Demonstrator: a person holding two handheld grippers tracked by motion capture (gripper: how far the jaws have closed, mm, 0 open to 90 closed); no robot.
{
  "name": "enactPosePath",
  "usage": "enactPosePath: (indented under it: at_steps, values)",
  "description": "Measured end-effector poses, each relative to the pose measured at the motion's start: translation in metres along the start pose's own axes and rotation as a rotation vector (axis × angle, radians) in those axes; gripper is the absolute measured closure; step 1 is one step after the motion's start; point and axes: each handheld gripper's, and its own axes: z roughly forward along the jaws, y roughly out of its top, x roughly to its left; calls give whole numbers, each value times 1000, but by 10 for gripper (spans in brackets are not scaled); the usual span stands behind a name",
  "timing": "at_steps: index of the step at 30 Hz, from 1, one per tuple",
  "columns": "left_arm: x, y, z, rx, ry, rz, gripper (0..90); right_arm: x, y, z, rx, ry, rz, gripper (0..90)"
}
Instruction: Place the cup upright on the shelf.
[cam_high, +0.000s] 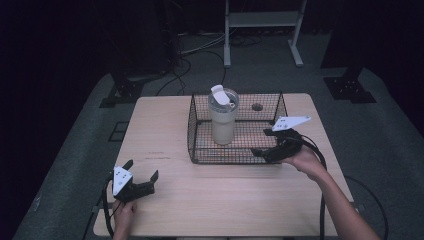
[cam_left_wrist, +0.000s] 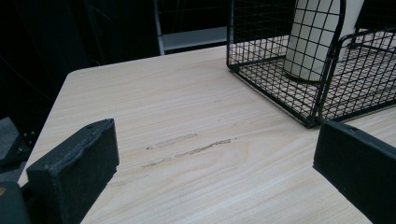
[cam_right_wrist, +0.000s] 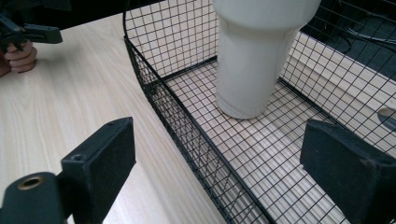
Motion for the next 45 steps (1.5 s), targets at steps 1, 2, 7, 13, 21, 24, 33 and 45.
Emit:
enactPosePath:
  at_steps: [1, 2, 7, 13, 21, 24, 33, 45]
  values:
    - [0, 0, 0, 0, 0, 0, 0, 1, -1, -1, -1, 1, 1, 98]
    - [0, 0, 0, 1, 0, 1, 0, 2, -2, -2, 1, 0, -3, 98]
    - [0, 0, 0, 1, 0, 1, 0, 6, -11, -5, -2, 6, 11, 98]
    - [0, 0, 0, 1, 0, 1, 0, 10, -18, -8, -8, 11, 8, 98]
    - [0, 0, 0, 1, 1, 2, 0, 16, -31, -12, -12, 22, 15, 98]
    - [0, 0, 0, 2, 1, 3, 0, 18, -36, -14, -21, 26, 19, 98]
    - [-1, 0, 0, 3, 3, 1, 0, 23, -50, -20, -24, 26, 26, 98]
    - [-1, 0, 0, 6, 5, 2, 0, 28, -65, -27, -40, 25, 34, 98]
